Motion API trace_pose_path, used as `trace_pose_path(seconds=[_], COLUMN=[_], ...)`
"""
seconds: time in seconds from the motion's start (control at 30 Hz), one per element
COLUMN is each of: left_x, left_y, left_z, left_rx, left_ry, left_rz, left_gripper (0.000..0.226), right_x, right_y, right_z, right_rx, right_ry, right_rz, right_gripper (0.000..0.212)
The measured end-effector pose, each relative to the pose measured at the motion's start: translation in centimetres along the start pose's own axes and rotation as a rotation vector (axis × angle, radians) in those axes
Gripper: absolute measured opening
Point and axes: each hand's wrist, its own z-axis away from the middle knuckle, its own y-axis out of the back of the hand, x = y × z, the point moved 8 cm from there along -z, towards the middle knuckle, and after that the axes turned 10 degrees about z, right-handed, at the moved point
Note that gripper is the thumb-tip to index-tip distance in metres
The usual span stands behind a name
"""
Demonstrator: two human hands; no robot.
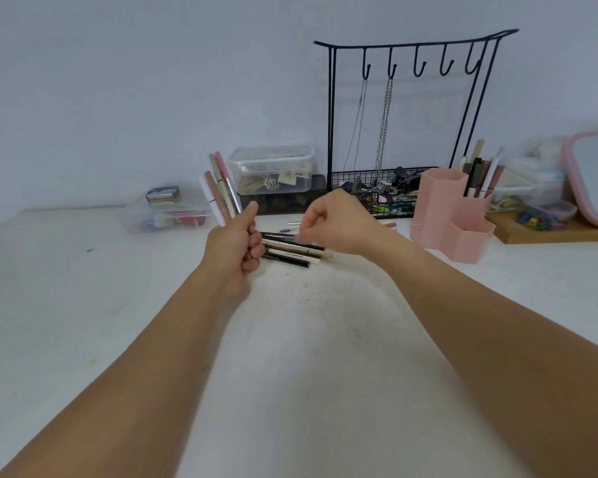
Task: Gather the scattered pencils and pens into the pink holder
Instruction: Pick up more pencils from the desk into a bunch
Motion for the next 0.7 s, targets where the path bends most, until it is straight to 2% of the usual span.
trace_pose_path(seconds=[0.1,0.2,0.47,0.57,0.7], left_x=[0.5,0.2,-0.1,0.0,-0.4], left_y=[1.8,2.6,2.8,2.4,1.3], left_z=[-0.7,-0.9,-1.3,-1.1,-0.6], left_rx=[0.127,0.21,0.186,0.162,0.078], left_ry=[-0.028,-0.027,-0.037,-0.03,0.023], left_rz=[-0.048,-0.103,-0.081,-0.055,0.043], left_gripper=[0.037,0.032,0.043,0.047,0.05], right_x=[0.3,0.3,0.4,0.8,1.4], right_y=[-1.0,-2.4,-4.2,-3.3,-1.1], right_z=[0.1,-0.2,-0.2,0.1,0.4], right_rx=[-0.114,-0.111,-0.173,-0.217,-0.219], right_ry=[0.027,0.041,0.011,-0.023,-0.118], right_rz=[0.14,0.291,0.394,0.296,-0.098], right_gripper=[0.011,0.01,0.014,0.02,0.023])
